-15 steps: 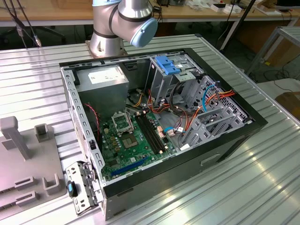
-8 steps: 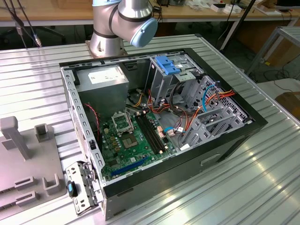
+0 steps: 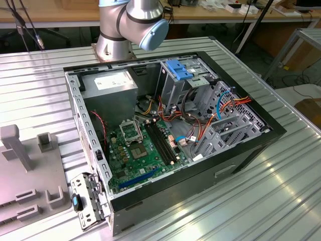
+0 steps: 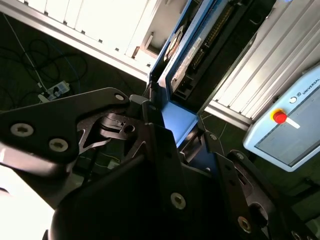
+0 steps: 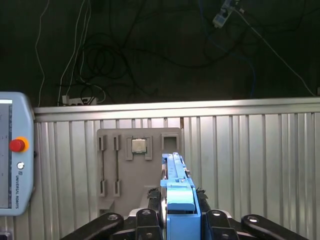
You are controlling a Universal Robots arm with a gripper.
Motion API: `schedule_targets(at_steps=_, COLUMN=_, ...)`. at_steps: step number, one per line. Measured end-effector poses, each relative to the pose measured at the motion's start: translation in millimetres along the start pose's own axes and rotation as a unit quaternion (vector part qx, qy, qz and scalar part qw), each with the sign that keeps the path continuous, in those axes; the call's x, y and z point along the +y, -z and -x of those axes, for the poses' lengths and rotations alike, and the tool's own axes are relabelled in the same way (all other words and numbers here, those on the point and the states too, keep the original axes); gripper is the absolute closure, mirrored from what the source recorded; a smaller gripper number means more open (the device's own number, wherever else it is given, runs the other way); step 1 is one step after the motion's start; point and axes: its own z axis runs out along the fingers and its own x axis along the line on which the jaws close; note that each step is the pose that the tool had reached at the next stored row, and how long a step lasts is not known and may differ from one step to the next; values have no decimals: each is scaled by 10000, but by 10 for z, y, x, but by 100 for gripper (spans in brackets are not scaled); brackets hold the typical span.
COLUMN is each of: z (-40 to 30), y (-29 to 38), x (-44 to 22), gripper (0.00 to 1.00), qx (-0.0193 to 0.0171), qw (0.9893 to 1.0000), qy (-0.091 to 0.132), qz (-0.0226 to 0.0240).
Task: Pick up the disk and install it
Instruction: 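Pick up the disk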
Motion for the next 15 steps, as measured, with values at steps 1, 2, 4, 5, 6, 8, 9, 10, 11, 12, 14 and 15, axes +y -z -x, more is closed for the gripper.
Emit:
schedule_targets(at_steps=1, z=0, y=17, x=0, gripper=63, qx=1, qw=10000, qy=0, qz=0)
schedule_targets(at_steps=2, z=-1, y=44, x=-1, gripper=63, qx=1, qw=10000, qy=0, qz=0)
schedule_targets(at_steps=4, z=-2, y=92, x=-1, gripper=63, qx=2, qw=10000, qy=0, qz=-1)
schedule_targets(at_steps=5, z=-4, y=165, x=-2, gripper=63, qx=3, qw=10000, qy=0, qz=-1)
schedule_targets(at_steps=6, z=-4, y=186, x=-3, gripper=63, qx=3, qw=10000, qy=0, qz=-1)
schedule_targets(at_steps=8, z=-6, y=236, x=-3, gripper=63, qx=4, qw=10000, qy=0, qz=-1)
schedule_targets(at_steps=9, z=-6, y=255, x=-3, gripper=63, qx=5, qw=10000, qy=0, qz=-1)
schedule_targets(at_steps=10, z=-6, y=275, x=-4, gripper=63, qx=5, qw=10000, qy=0, qz=-1)
schedule_targets(at_steps=11, z=-7, y=299, x=-4, gripper=63, qx=6, qw=10000, qy=0, qz=-1)
schedule_targets(at_steps=12, z=-7, y=317, x=-4, gripper=63, qx=6, qw=10000, qy=0, qz=-1)
schedule_targets(at_steps=14, z=-9, y=388, x=-5, gripper=63, qx=7, qw=10000, qy=0, qz=-1)
schedule_targets(at_steps=15, z=-10, y=410, x=-6, gripper=63, qx=8, qw=10000, qy=0, qz=-1)
